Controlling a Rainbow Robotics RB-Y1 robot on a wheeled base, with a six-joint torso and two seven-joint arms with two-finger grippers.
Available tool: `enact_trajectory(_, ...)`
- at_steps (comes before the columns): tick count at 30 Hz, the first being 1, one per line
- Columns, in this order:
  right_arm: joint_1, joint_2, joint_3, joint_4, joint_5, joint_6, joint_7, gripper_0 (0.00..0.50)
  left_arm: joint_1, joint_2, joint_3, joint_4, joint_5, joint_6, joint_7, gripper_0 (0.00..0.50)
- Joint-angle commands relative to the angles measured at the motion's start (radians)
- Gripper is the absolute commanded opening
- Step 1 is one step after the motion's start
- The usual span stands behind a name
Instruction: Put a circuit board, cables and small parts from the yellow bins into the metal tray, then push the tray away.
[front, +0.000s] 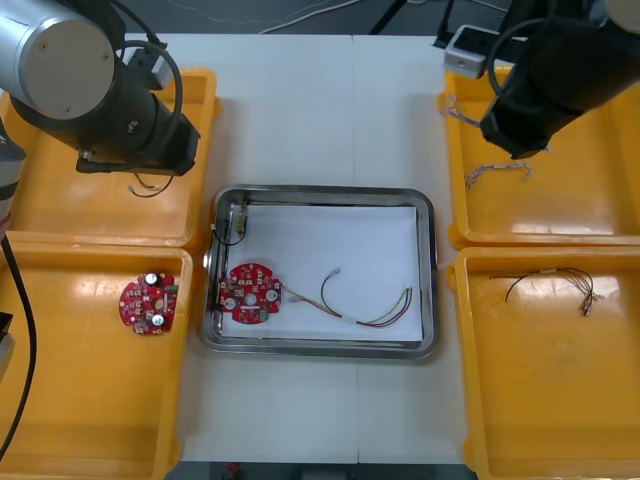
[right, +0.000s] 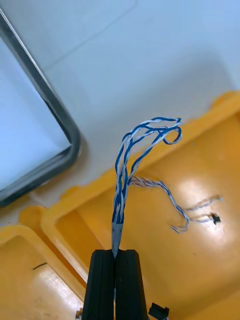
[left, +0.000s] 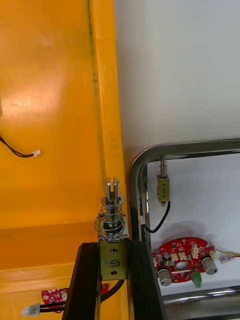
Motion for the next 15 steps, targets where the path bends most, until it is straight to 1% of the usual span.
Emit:
enact_trajectory(1,-0.037,0.061,0.097,-0.069,0.036,0.004,0.03,0.0,0.01,0.024,0.019,-0.038,-0.01,0.006,0.002,0.0)
enact_trajectory(7,-0.001,0.101,0.2,-0.116,0.075,0.004,0.036,0.0,0.01,0.024,0.019,-0.038,-0.013,0.006,0.002,0.0)
enact_trajectory(11,0.022,0.115,0.295,-0.148,0.086,-0.066,0.05,0.0,0.008,0.024,0.019,-0.038,-0.013,0.006,0.001,0.0)
enact_trajectory(12,0.022,0.115,0.295,-0.148,0.086,-0.066,0.05,0.0,0.008,0.024,0.019,-0.038,-0.013,0.006,0.001,0.0)
enact_trajectory(13,0.03,0.119,0.336,-0.156,0.088,-0.1,0.053,0.0,0.01,0.024,0.019,-0.039,-0.015,0.006,-0.001,0.0)
enact_trajectory(15,0.035,0.126,0.364,-0.156,0.089,-0.126,0.056,0.0,0.01,0.024,0.019,-0.039,-0.015,0.006,-0.001,0.0)
